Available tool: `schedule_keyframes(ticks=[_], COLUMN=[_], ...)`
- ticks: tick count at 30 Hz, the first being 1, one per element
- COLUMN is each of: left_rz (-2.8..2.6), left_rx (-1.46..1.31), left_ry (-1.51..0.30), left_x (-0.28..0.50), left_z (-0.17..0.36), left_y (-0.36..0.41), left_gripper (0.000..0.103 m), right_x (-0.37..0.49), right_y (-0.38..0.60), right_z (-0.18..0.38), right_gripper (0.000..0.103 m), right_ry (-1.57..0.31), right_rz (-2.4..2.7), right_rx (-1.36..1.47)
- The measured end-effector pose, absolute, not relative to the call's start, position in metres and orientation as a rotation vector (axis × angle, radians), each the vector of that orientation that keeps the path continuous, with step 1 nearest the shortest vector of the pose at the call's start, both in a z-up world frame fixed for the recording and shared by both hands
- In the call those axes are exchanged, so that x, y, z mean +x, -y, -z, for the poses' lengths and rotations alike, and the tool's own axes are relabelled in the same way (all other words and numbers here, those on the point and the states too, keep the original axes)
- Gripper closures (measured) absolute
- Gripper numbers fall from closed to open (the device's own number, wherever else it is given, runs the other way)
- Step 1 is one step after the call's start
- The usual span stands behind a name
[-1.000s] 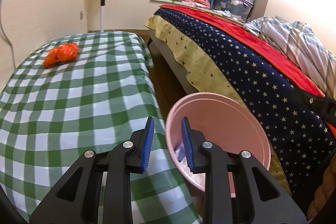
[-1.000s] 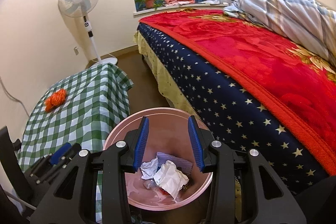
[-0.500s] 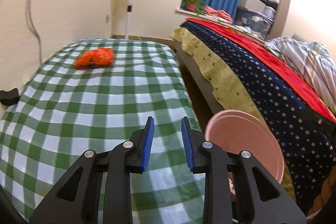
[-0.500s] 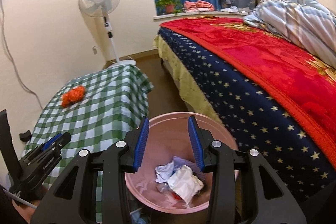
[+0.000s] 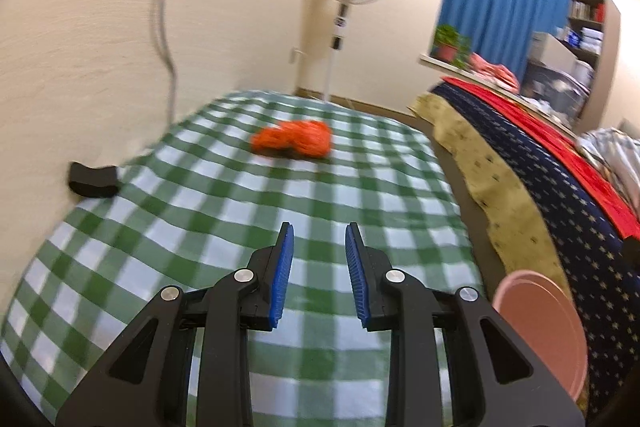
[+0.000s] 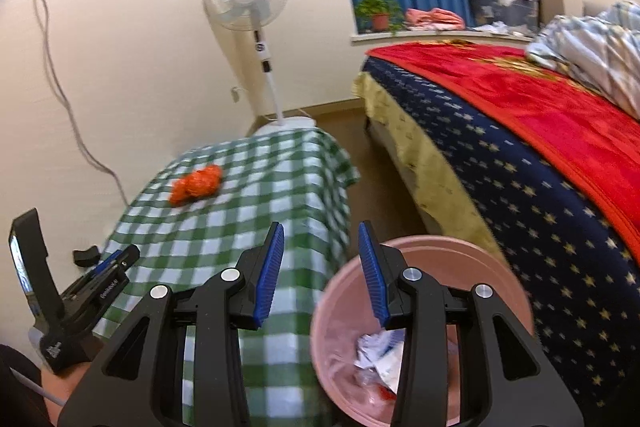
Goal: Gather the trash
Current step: 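Move both open tools to the orange plastic bag and black foam pad, then grasp the orange plastic bag with the right tool while the left tool grasps the black foam pad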
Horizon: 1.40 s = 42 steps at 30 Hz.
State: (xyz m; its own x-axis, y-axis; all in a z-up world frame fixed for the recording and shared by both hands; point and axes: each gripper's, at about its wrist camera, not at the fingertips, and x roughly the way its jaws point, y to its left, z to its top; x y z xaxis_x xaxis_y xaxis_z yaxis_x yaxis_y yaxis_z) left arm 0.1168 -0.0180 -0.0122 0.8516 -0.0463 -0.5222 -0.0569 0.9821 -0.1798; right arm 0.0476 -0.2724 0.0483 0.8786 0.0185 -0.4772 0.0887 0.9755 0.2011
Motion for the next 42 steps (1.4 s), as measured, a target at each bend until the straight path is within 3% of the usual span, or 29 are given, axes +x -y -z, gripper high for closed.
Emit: schedule_keyframes(ticks=[21, 25, 34, 37, 42], left_rz=[-0.532, -0.605, -0.656, -0.666, -0.671], left_rx=[-0.304, -0.346, -0.434, -0.445, -0.466], left_ry=[-0.549, -0.563, -0.624, -0.639, -0.647], left_x=[0.151, 0.157, 0.181, 0.186, 0.194], left_z=[0.015, 0.019, 0.040, 0.046, 0.052], left_y=[-0.106, -0.126, -0.149, -0.150, -0.151], left_gripper=[0.075, 0.060, 0.053, 0.046, 0.046], right_x=[0.215, 0.248, 0.317, 0.340, 0.379], right_y=[0.164, 0.147, 0.110, 0.104, 0.100], right_z=[-0.073, -0.066, -0.027, -0.012, 0.012], right_gripper=[0.063, 0.050, 0.026, 0.020, 0.019], right_ry=[-0.509, -0.515, -0.602, -0.639, -0.708], right_rz=[-0.263, -0.291, -0.342, -0.351, -0.344], right_rx=[0.130, 0.110, 0.088, 0.107, 0.168])
